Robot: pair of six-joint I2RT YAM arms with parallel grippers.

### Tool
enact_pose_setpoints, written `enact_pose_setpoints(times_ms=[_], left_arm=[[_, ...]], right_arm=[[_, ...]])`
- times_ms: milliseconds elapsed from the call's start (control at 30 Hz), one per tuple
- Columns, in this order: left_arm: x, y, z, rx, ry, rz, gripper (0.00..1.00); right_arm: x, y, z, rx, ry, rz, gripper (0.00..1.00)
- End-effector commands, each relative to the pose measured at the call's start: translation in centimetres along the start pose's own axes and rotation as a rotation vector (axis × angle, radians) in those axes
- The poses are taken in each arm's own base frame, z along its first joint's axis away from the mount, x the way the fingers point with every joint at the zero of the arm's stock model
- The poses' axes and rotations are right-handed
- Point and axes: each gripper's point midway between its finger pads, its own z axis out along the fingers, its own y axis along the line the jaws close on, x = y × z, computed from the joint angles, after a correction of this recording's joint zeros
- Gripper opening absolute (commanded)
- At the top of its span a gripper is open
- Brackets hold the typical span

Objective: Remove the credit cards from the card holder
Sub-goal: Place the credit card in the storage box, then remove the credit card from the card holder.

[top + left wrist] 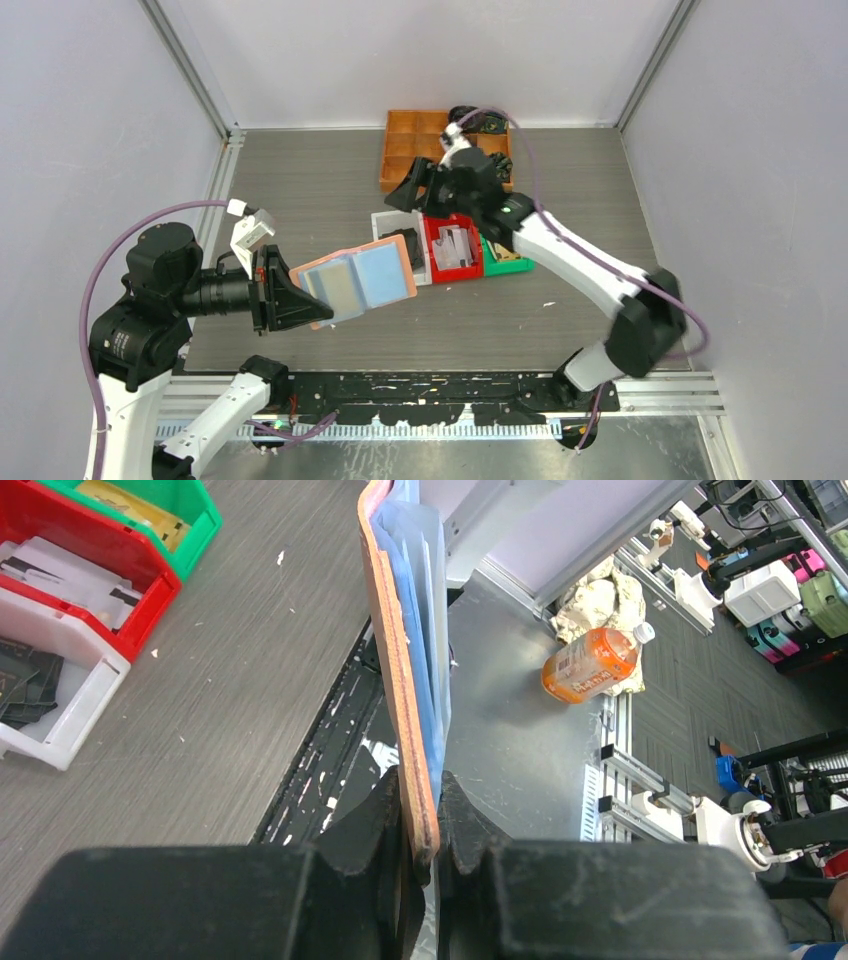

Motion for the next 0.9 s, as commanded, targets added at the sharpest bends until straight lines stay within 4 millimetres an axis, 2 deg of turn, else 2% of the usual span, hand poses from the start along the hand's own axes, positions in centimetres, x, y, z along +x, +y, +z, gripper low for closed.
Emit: enact_pose_setpoints(times_ms=[0,67,167,233,300,467,600,767,867], left_arm=[[-0.5,-0.8,-0.3,0.024,-0.015,0.053,0.00],[-0.3,-0.7,-0.2,0.024,-0.011,0.053,0.00],[-0.3,-0.6,-0.2,0.024,-0.010,0.051,0.00],[-0.3,-0.4,-0.1,0.022,-0.007,0.046,0.00],[-0.2,-0.3,0.0,0.023,-0.004,0.043,0.00],[-0.1,-0.1,0.0,0.013,-0.004,0.041,0.00],[-0.1,-0.1,0.0,0.010,-0.005,0.040,0.00],[0.1,0.3,0.1,-0.006,0.002,0.033,0.00],[0.1,0.4,0.1,-0.009,0.004,0.034,0.00]], right_arm=[[-5.3,10.1,-9.5,-0.405,-0.196,0.019,0.85],[-5.5,12.5,-13.2,-0.557,-0.238,0.043,0.91],[-5.4,15.3,-18.0,-0.761,-0.273,0.084,0.96],[-4.9,16.5,-20.4,-0.864,-0.263,0.103,0.99],[-3.6,17.4,-21.7,-0.935,-0.225,0.102,1.00],[0.3,19.2,-23.3,-1.007,-0.138,0.006,0.99],[3.3,20.3,-23.5,-1.013,-0.083,-0.088,0.99],[5.2,20.6,-23.2,-1.025,-0.055,-0.122,0.93],[6.0,20.5,-22.6,-1.000,-0.048,-0.142,0.83]])
